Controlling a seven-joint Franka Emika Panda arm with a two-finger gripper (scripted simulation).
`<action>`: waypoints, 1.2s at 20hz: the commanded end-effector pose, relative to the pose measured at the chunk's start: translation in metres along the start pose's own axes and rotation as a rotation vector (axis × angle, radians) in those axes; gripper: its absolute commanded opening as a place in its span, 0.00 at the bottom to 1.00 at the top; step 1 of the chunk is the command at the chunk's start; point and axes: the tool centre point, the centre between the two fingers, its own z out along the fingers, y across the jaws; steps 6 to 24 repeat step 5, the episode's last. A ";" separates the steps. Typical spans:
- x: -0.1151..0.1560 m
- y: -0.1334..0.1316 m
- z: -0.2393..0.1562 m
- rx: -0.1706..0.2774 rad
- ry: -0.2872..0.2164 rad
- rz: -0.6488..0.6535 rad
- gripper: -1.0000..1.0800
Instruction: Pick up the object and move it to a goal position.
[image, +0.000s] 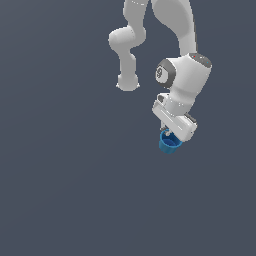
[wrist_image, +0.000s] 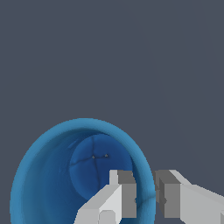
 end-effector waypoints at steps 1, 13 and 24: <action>-0.001 -0.003 -0.003 0.002 0.000 0.002 0.00; 0.002 -0.001 0.000 0.002 0.000 0.002 0.00; 0.002 -0.001 0.000 0.002 0.000 0.002 0.00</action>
